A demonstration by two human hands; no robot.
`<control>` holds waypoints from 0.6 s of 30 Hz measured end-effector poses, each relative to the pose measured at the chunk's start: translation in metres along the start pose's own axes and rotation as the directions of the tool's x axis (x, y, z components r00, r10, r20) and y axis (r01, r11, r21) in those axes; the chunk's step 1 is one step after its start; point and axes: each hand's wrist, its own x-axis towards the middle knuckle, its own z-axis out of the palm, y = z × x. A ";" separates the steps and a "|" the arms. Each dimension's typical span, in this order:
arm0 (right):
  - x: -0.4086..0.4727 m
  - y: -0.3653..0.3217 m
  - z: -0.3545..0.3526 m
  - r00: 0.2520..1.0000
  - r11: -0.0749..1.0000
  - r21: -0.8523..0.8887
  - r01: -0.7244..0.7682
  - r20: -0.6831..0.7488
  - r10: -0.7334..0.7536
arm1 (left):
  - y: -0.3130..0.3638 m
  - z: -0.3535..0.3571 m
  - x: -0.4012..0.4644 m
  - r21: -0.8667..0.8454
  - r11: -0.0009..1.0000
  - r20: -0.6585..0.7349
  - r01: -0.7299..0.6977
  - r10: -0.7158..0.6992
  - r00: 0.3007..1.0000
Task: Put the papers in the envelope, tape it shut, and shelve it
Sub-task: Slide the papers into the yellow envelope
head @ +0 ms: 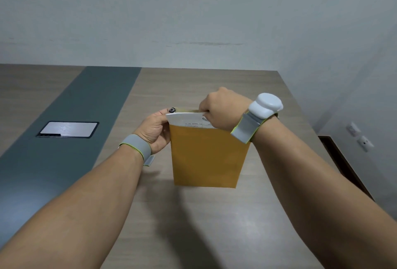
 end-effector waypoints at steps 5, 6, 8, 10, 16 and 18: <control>0.004 -0.008 0.013 0.993 0.995 -0.080 -0.067 0.096 0.075 | -0.003 -0.004 0.000 0.011 1.000 0.000 -0.005 0.005 1.000; 0.004 -0.006 0.013 0.993 0.995 -0.074 -0.065 0.092 0.072 | -0.003 -0.005 0.000 0.006 1.000 -0.001 -0.004 0.004 1.000; 0.006 0.002 0.012 0.997 0.998 -0.036 -0.055 0.049 0.056 | -0.003 -0.006 0.000 -0.005 1.000 -0.004 -0.008 0.008 1.000; 0.006 0.005 0.014 0.999 0.999 -0.013 -0.042 0.015 0.042 | -0.002 -0.005 -0.001 -0.004 1.000 -0.001 -0.016 0.016 1.000; 0.011 -0.001 0.028 0.989 0.993 -0.061 -0.101 0.105 0.107 | -0.001 -0.002 -0.003 -0.001 1.000 0.006 -0.013 0.013 1.000; 0.013 0.004 0.028 0.993 0.995 -0.039 -0.090 0.079 0.093 | 0.001 -0.001 -0.004 -0.005 1.000 0.003 -0.018 0.018 1.000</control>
